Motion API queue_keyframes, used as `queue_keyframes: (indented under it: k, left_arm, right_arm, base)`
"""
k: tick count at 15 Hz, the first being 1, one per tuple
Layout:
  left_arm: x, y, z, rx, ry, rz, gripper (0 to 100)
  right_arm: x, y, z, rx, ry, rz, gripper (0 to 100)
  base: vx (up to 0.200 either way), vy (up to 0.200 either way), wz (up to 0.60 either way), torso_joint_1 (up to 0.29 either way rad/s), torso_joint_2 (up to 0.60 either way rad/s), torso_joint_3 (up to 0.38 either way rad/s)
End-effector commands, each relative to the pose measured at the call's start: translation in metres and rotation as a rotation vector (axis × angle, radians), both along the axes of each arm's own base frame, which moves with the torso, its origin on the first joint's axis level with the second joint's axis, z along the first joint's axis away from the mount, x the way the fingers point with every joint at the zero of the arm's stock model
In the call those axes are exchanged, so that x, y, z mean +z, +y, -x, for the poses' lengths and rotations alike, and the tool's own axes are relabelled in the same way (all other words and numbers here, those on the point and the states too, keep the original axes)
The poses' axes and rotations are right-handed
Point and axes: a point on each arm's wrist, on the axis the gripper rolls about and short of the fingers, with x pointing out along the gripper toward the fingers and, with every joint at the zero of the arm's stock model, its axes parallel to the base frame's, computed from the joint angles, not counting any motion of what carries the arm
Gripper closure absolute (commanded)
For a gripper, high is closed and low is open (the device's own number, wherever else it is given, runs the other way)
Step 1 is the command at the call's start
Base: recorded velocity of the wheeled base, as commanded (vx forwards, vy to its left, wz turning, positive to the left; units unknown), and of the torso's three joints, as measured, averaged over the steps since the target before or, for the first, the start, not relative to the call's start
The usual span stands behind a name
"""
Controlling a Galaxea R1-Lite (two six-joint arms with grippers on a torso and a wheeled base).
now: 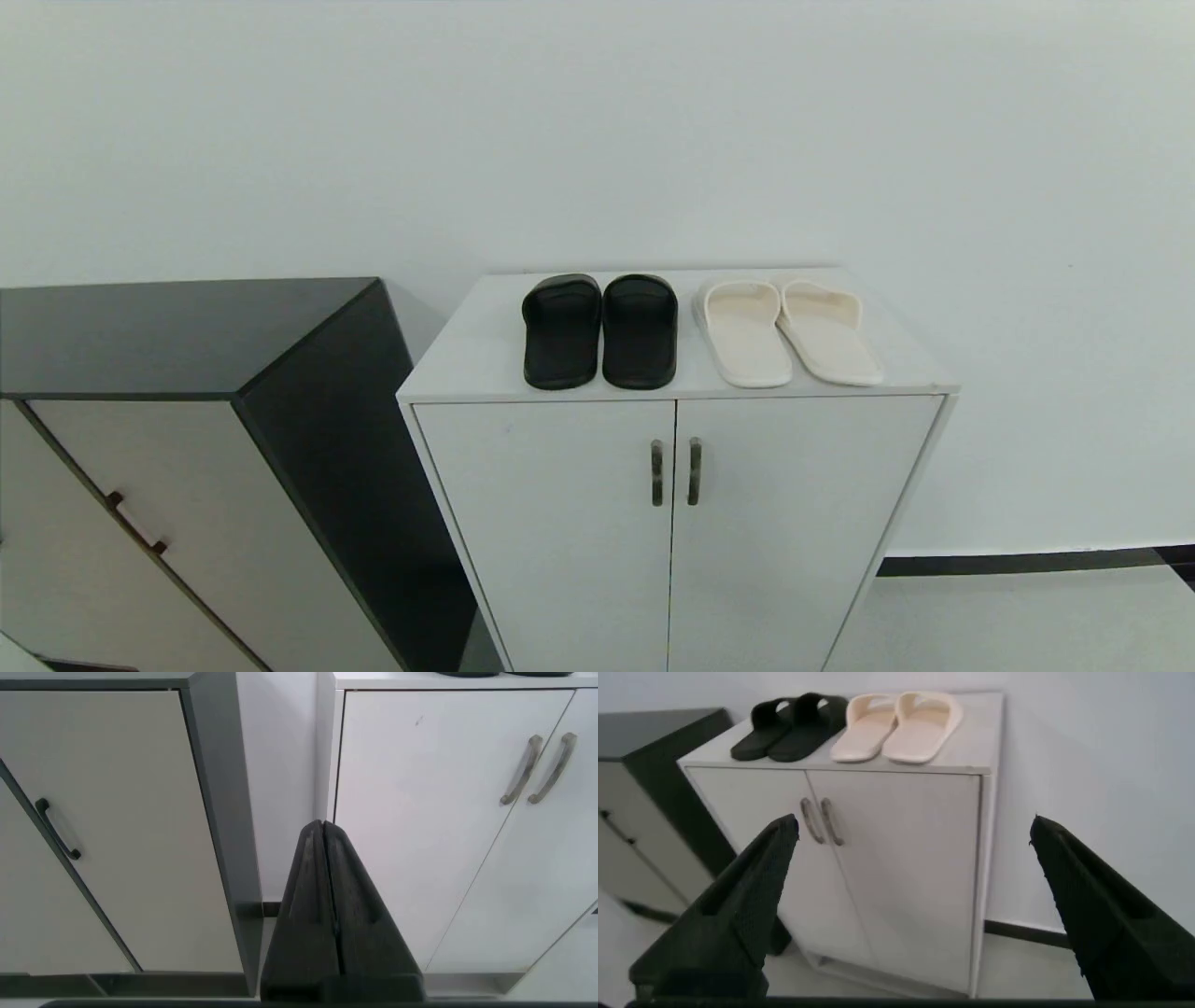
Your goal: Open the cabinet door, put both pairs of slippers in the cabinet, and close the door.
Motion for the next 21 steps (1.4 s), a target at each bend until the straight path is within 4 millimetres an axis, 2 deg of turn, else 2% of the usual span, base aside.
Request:
queue_keyframes:
  k: [1, 2, 3, 6, 8, 9, 10, 11, 14, 17, 21]
  left_arm:
    - [0.000, 0.000, 0.000, 0.001, 0.001, 0.001, 100]
    - [0.000, 0.000, 0.000, 0.001, 0.001, 0.001, 100]
    - [0.000, 0.000, 0.000, 0.001, 0.001, 0.001, 100]
    - [0.000, 0.000, 0.000, 0.001, 0.001, 0.003, 100]
    - [0.000, 0.000, 0.000, 0.001, 0.001, 0.000, 100]
    - [0.000, 0.000, 0.000, 0.001, 0.001, 0.001, 100]
    - [0.000, 0.000, 0.000, 0.001, 0.001, 0.001, 100]
    - [0.000, 0.000, 0.000, 0.001, 0.001, 0.001, 100]
    - [0.000, 0.000, 0.000, 0.001, 0.001, 0.006, 100]
    - [0.000, 0.000, 0.000, 0.002, 0.001, 0.009, 100]
    - [0.000, 0.000, 0.000, 0.002, 0.001, 0.014, 100]
  right_arm:
    - [0.006, 0.018, -0.078, 0.115, 0.155, -0.010, 0]
    - [0.006, 0.020, -0.081, 0.117, 0.162, -0.012, 0]
    - [0.016, 0.041, -0.107, 0.129, 0.201, -0.058, 0]
    - [0.030, 0.083, -0.148, 0.113, 0.198, -0.070, 0]
    - [0.034, 0.108, -0.175, 0.098, 0.186, -0.058, 0]
    - [0.034, 0.115, -0.182, 0.087, 0.186, -0.052, 0]
    - [0.030, 0.133, -0.202, 0.045, 0.179, -0.038, 0]
    - [0.030, 0.141, -0.214, 0.017, 0.164, -0.039, 0]
    - [0.028, 0.156, -0.241, -0.030, 0.114, 0.023, 0]
    - [0.022, 0.174, -0.277, -0.092, 0.092, 0.066, 0]
    - [0.007, 0.180, -0.312, -0.151, 0.103, 0.082, 0]
  base:
    - [0.000, 0.000, 0.00, 0.000, 0.00, 0.000]
    - [0.000, 0.000, 0.00, 0.000, 0.00, 0.000]
    - [0.000, 0.000, 0.00, 0.000, 0.00, 0.000]
    - [0.000, 0.000, 0.00, 0.000, 0.00, 0.000]
    - [0.000, 0.000, 0.00, 0.000, 0.00, 0.000]
    - [0.000, 0.000, 0.00, 0.000, 0.00, 0.000]
    - [0.000, 0.000, 0.00, 0.000, 0.00, 0.000]
    - [0.000, 0.000, 0.00, 0.000, 0.00, 0.000]
    - [0.000, 0.000, 0.00, 0.000, 0.00, 0.000]
    - [0.000, 0.000, 0.00, 0.000, 0.00, 0.000]
    - [0.000, 0.000, 0.00, 0.000, 0.00, 0.000]
